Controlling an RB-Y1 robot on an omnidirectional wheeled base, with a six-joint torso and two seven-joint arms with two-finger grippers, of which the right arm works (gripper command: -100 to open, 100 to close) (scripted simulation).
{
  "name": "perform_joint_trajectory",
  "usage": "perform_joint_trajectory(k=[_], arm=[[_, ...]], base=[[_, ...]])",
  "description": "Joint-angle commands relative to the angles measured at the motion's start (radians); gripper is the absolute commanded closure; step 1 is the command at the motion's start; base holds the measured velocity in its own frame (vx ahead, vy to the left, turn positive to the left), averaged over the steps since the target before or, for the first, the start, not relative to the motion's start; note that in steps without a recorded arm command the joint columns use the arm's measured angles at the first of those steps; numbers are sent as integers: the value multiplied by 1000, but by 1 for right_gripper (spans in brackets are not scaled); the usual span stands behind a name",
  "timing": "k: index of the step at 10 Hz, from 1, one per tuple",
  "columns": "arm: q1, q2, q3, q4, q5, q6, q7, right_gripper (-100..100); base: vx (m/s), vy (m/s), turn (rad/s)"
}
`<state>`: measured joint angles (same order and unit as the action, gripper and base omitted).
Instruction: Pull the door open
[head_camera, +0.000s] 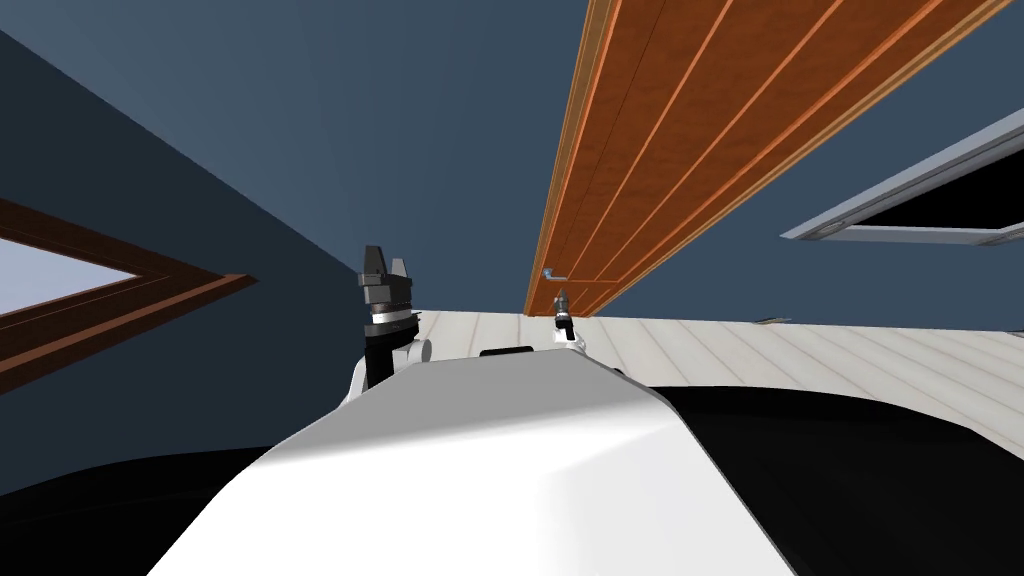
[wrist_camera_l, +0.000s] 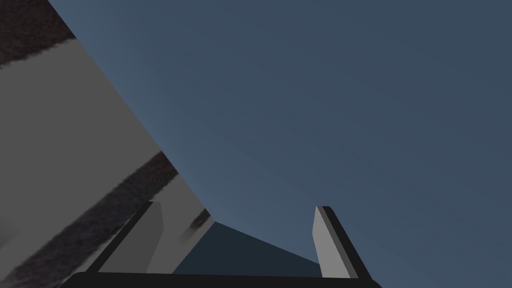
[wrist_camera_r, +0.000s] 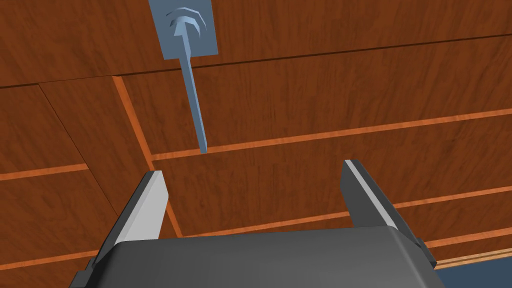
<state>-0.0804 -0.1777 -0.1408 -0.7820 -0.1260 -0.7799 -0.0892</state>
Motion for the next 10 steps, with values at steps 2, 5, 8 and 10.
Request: perform_joint_trajectory(k=[2,5,8,10], arm=[[-28,-6,-6,80,-6,-22,4,-100],[-53,-12,-11,151,-11,-41,7,-100],[-72,-16,-15,209,-15,-55,10,-100],[-84,-19,-18,242,-18,-64,12,-100]], base=[[41,-58,147],[39,-72,112],[32,-57,101],[25,-39,72]])
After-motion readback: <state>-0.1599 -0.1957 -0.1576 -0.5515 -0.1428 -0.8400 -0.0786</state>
